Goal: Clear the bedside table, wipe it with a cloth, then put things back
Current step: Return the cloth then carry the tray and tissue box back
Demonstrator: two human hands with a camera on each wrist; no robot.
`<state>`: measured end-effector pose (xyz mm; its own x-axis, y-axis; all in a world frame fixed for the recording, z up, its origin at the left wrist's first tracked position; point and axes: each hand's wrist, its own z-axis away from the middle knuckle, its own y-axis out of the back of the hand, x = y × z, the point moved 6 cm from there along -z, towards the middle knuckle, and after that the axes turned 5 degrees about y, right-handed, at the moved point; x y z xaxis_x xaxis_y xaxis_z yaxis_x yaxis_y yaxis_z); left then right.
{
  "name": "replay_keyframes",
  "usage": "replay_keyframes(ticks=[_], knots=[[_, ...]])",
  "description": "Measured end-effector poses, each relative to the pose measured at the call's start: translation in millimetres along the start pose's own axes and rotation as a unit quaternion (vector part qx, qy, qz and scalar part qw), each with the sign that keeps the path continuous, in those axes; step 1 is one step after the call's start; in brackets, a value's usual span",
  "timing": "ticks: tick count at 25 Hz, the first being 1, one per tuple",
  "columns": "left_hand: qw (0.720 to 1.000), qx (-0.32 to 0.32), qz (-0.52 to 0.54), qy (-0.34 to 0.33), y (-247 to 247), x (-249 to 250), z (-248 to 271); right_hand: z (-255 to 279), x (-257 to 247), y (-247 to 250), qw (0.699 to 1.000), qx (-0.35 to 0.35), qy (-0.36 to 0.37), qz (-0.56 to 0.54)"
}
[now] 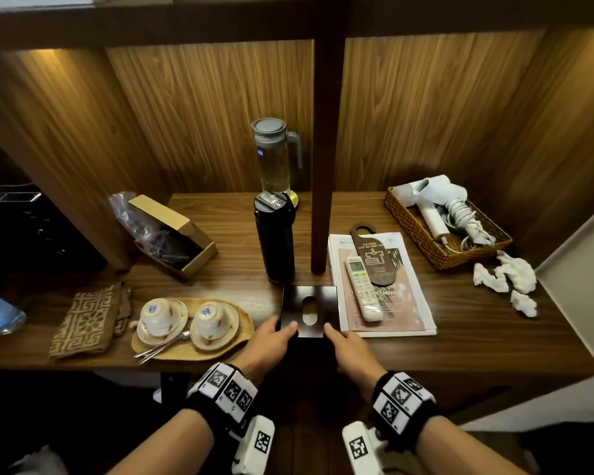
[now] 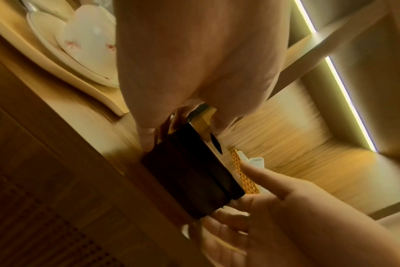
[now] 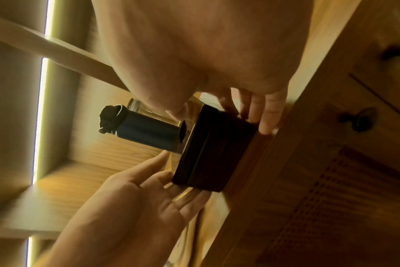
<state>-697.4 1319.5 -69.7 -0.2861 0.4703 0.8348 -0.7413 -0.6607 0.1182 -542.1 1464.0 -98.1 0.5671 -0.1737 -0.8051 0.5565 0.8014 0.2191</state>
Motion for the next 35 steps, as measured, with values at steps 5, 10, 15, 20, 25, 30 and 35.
replay_keyframes(ticks=[5,10,15,20,25,30,35], knots=[[1.000,0.006,0.020,-0.010,-5.7,7.9,-5.5,38.2,-47.9,-8.0,0.980,0.040,-0.043,-0.189],[0.999,0.026,0.043,-0.008,-7.7,9.1,-7.9,38.8,-63.0,-8.0,0.941,0.081,-0.068,-0.323],[0.997,0.029,0.069,0.005,-10.8,7.3,5.1,35.4,-61.5,-20.4,0.924,0.058,-0.102,-0.364],[0.992,-0.001,0.128,0.017,-13.5,13.4,24.9,30.6,-57.2,-18.1,0.923,0.029,-0.117,-0.366],[0.951,0.177,0.229,0.104,76.6,-43.2,52.1,31.6,-53.6,-8.8,0.920,0.009,-0.082,-0.384],[0.846,0.387,0.312,0.191,163.7,-96.3,68.4,43.4,-49.2,11.5,0.920,0.005,-0.064,-0.387],[0.823,0.414,0.320,0.219,187.9,-112.0,53.9,58.3,-52.5,27.2,0.923,-0.005,-0.050,-0.381]])
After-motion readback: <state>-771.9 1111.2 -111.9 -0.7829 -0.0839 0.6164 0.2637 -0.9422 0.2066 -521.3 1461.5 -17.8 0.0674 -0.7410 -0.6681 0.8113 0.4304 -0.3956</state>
